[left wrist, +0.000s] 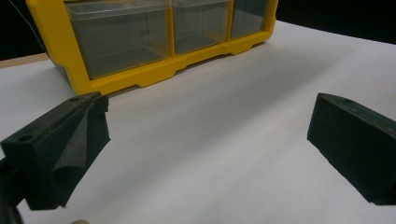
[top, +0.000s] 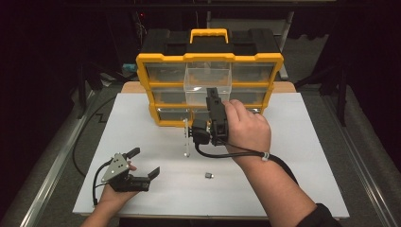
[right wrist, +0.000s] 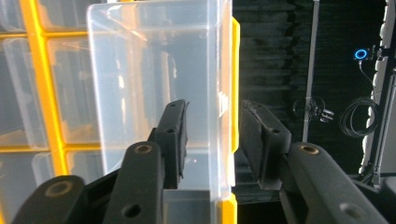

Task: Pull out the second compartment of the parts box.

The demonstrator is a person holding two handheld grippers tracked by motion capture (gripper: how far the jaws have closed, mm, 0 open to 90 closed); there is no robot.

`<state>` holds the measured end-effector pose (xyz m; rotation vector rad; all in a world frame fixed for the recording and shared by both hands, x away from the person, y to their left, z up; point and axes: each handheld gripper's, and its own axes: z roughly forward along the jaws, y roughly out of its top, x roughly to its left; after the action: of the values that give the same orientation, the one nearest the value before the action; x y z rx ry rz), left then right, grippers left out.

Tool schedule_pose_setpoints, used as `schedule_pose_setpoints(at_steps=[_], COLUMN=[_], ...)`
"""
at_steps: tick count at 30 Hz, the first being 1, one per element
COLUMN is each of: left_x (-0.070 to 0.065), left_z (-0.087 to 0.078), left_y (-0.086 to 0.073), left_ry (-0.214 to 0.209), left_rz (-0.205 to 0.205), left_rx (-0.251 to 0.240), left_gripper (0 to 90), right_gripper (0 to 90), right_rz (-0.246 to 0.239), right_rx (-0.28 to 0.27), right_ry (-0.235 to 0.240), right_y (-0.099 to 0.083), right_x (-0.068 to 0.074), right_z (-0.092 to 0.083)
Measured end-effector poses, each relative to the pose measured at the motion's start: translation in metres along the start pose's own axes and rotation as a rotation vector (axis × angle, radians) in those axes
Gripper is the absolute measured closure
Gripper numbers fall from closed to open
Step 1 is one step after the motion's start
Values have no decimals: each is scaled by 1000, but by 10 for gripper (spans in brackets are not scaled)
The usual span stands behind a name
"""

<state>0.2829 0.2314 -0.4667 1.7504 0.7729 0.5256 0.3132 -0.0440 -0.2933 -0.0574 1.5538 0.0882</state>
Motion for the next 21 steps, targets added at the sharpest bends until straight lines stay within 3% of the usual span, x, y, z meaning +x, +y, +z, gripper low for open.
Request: schedule_pose_setpoints(at_steps=[9, 21], left_x=[0, 0], left_z=[0, 1], left_y=[0, 0], left_ry=[4, 6], left_rz=[-1, 3], left_rx=[1, 6], left_gripper=[1, 1], right_gripper=[514, 452], right_rz=[21, 31], right_rx=[-12, 10], right_ry=[62, 181], right_y=[-13, -37], right_x=[24, 88], right_z=[-16, -22])
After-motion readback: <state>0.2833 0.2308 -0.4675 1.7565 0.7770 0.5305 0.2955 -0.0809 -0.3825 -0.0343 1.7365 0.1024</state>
